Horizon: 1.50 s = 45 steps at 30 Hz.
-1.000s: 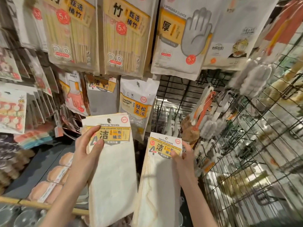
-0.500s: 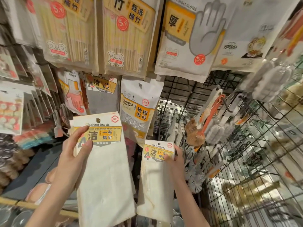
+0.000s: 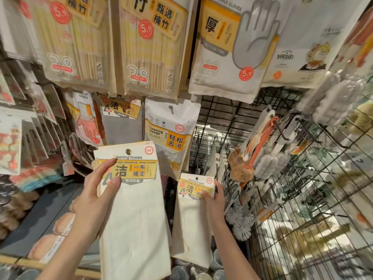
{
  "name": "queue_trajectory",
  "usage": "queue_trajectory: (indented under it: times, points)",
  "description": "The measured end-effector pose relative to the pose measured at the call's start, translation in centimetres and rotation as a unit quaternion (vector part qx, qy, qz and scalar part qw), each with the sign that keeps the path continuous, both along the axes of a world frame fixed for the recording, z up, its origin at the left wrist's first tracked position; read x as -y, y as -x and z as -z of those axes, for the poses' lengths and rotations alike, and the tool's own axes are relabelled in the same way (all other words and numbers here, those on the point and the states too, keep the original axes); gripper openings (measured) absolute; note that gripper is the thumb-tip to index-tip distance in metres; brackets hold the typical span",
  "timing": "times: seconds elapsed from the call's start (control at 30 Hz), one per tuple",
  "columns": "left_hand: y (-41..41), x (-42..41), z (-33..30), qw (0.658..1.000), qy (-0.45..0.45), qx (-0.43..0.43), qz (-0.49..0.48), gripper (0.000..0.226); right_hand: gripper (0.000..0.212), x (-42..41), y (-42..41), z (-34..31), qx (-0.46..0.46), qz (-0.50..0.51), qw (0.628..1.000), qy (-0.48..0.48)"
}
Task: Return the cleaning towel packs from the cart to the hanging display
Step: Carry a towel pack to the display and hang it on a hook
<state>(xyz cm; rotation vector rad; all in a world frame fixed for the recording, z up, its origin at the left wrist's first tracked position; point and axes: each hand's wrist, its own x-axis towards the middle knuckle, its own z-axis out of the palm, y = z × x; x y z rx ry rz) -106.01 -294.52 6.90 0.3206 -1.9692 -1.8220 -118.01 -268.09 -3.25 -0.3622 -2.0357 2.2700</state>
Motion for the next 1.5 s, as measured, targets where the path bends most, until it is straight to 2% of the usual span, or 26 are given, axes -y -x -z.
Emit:
queue_trajectory:
  times: [0.17,0.3,0.43,0.67,0.9,1.13,1.23,1.5]
  points:
    - [0.7,-0.5,0.2,1.000,-0.007,-0.001,0.017,0.052,0.050,0.6,1.0,0.9,0.009,-0.011,1.000,-0.017]
    - [1.2,-1.6,0.2,1.000,0.004,-0.006,0.004,0.039,0.052,0.6,1.7,1.8,0.007,-0.004,0.999,-0.043]
    - [1.2,-2.2,0.7,1.000,0.027,0.000,-0.001,0.040,0.055,1.0,2.7,2.2,0.001,-0.004,0.996,-0.088]
    - [1.3,-3.5,1.4,1.000,-0.019,0.007,-0.007,0.039,0.055,1.3,4.4,2.7,0.010,0.010,0.979,-0.204]
    - [1.0,-4.1,1.4,1.000,-0.003,0.017,-0.015,0.038,0.054,1.6,7.2,1.7,0.009,0.027,0.974,-0.226]
    - [0.5,-4.4,0.9,1.000,-0.013,0.015,-0.016,0.038,0.058,1.1,7.4,0.9,-0.003,-0.004,0.978,-0.208]
    - [0.1,-4.8,0.5,1.000,-0.016,0.014,-0.020,0.038,0.058,0.6,6.7,0.0,0.026,-0.032,0.983,-0.181]
    - [-1.4,-6.2,-1.0,1.000,-0.026,-0.003,-0.012,0.038,0.037,1.1,0.4,-7.1,-0.028,-0.092,0.993,-0.074]
